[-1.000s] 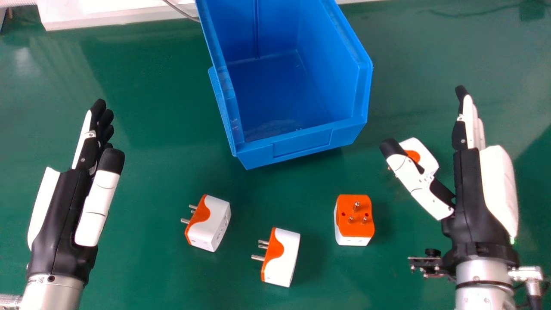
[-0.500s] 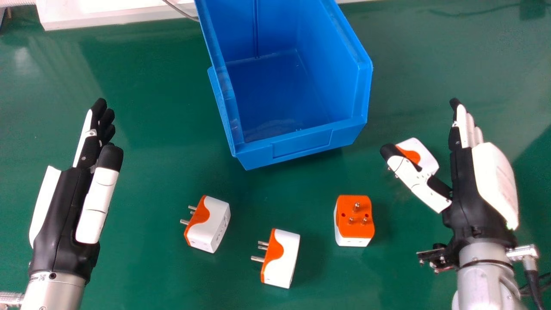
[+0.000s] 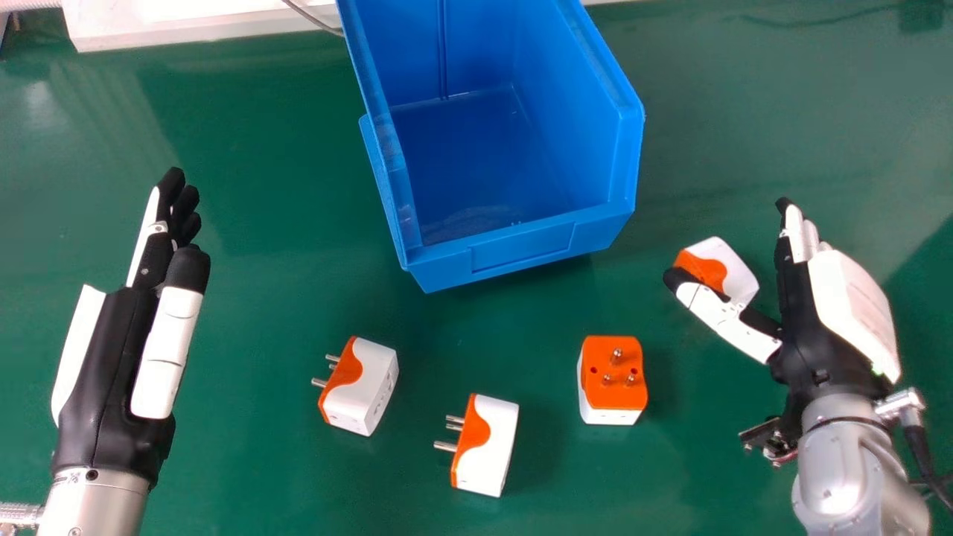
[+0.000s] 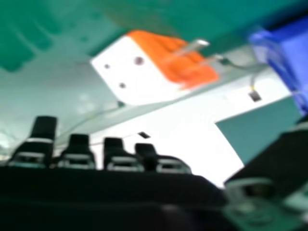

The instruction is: Pick all objects and put in blue box

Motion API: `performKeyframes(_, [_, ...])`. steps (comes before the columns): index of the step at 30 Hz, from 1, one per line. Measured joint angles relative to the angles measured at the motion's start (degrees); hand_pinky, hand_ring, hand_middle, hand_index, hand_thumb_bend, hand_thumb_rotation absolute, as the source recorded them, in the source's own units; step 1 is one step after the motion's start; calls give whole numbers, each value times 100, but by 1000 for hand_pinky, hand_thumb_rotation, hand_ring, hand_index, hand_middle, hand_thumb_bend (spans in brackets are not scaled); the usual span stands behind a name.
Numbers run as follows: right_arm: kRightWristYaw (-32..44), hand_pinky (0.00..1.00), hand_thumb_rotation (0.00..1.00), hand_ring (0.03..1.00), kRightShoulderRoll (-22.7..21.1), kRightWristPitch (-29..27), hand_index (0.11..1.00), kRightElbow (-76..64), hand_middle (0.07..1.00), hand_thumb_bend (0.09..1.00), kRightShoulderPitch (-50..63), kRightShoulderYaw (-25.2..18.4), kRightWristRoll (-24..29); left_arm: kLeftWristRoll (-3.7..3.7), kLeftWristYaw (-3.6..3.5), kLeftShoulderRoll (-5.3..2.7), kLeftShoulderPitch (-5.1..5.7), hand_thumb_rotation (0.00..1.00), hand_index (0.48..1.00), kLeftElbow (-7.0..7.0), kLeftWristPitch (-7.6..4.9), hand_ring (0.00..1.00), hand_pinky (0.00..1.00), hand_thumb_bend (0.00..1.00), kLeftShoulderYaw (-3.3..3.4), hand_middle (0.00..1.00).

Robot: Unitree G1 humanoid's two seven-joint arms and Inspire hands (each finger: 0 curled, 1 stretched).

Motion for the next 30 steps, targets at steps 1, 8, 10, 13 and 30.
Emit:
performKeyframes(1, [26, 894, 739, 986, -32, 31, 979, 69, 1000, 498, -53, 21, -8, -1, -2, 0, 2, 1000, 1000, -1, 0, 1000, 1000, 826, 0, 1000])
performKeyframes(8, [184, 899, 731, 987, -137, 351, 970, 369, 1000, 504, -349, 191, -36, -4, -6, 4, 5, 1000, 1000, -6, 12, 1000, 1000, 828, 1, 1000])
performKeyframes(10, [217, 902, 720, 987, -158, 409, 970, 437, 1000, 505, -412, 222, -36, -4, -8, 6, 5, 1000, 1000, -6, 16, 1000, 1000, 828, 2, 1000])
performKeyframes(13, [269, 906, 710, 987, -224, 506, 970, 524, 1000, 511, -527, 280, -39, -5, -8, 7, 7, 1000, 1000, -8, 27, 1000, 1000, 828, 3, 1000])
performKeyframes(30, [514, 919, 617, 985, -552, 1028, 964, 1430, 999, 535, -1342, 921, -309, -4, 3, 14, 66, 1000, 1000, -156, 192, 1000, 1000, 832, 5, 1000])
